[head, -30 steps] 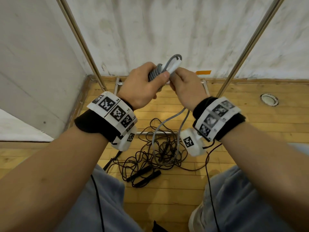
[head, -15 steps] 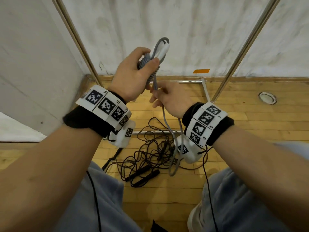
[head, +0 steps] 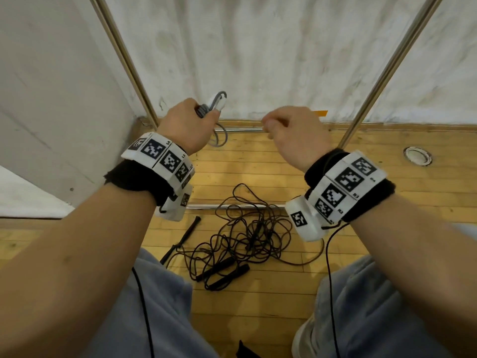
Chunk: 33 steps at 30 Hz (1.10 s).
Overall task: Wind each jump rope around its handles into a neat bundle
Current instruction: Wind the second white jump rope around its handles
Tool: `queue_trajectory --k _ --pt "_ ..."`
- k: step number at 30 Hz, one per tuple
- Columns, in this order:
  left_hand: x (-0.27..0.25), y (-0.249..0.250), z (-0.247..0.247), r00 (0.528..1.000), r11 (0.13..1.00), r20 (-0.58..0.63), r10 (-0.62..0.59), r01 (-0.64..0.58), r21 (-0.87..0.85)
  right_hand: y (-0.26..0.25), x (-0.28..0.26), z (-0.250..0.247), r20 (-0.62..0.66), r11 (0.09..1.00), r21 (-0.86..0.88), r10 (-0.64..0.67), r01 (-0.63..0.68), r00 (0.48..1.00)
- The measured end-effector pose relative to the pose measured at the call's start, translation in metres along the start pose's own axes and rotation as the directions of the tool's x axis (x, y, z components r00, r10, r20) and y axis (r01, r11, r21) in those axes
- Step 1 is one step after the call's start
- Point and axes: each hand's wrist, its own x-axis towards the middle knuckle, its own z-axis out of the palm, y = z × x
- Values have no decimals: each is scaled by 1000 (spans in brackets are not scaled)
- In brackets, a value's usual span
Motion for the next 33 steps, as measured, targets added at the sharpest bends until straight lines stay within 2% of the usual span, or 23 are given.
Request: queue_trajectory --k 2,4,6,8,9,11,12,13,15,17,21,24,28,30,33 --pt "-7 8 2 993 941 116 -21 59 -333 -3 -8 12 184 994 -111 9 11 983" --pt "-16 19 4 971 833 240 10 125 -539 -4 -14 27 289 988 -146 0 44 957" --pt "-24 29 3 946 756 316 75 152 -636 -4 -15 38 246 991 -113 -35 65 969" --pt "-27 34 1 929 703 345 134 157 -694 -2 -13 39 158 999 -13 31 -29 987" --pt "-28 34 -1 923 695 350 160 147 -704 0 -12 39 157 991 90 85 -100 984" --pt "-29 32 -4 925 734 327 194 84 -674 1 -12 36 225 925 320 137 -206 965" --pt "-28 31 -5 936 773 290 199 32 -633 1 -12 34 244 905 366 129 -214 961" --pt "-27 29 -5 951 815 240 198 -24 -579 0 -13 33 238 917 347 114 -194 964" --pt "-24 25 -4 968 882 134 211 -129 -454 1 -13 32 185 980 179 49 -83 982" --pt "-21 20 -1 962 929 73 261 -230 -291 1 -14 32 171 998 56 -22 13 985" --pt "-17 8 5 963 959 62 263 -254 -121 -3 -13 26 225 982 -99 -135 161 965" --pt "-15 3 10 954 956 97 282 -288 54 -4 -11 17 281 943 -235 -164 234 946" --pt "-16 0 16 931 929 279 236 -300 214 -1 -13 6 359 900 -308 -191 309 914" --pt "-19 1 19 899 915 367 239 -335 224 0 -13 3 327 894 -310 -219 323 919" --pt "-26 7 25 844 892 429 322 -422 162 2 -11 3 250 895 -318 -241 314 938"
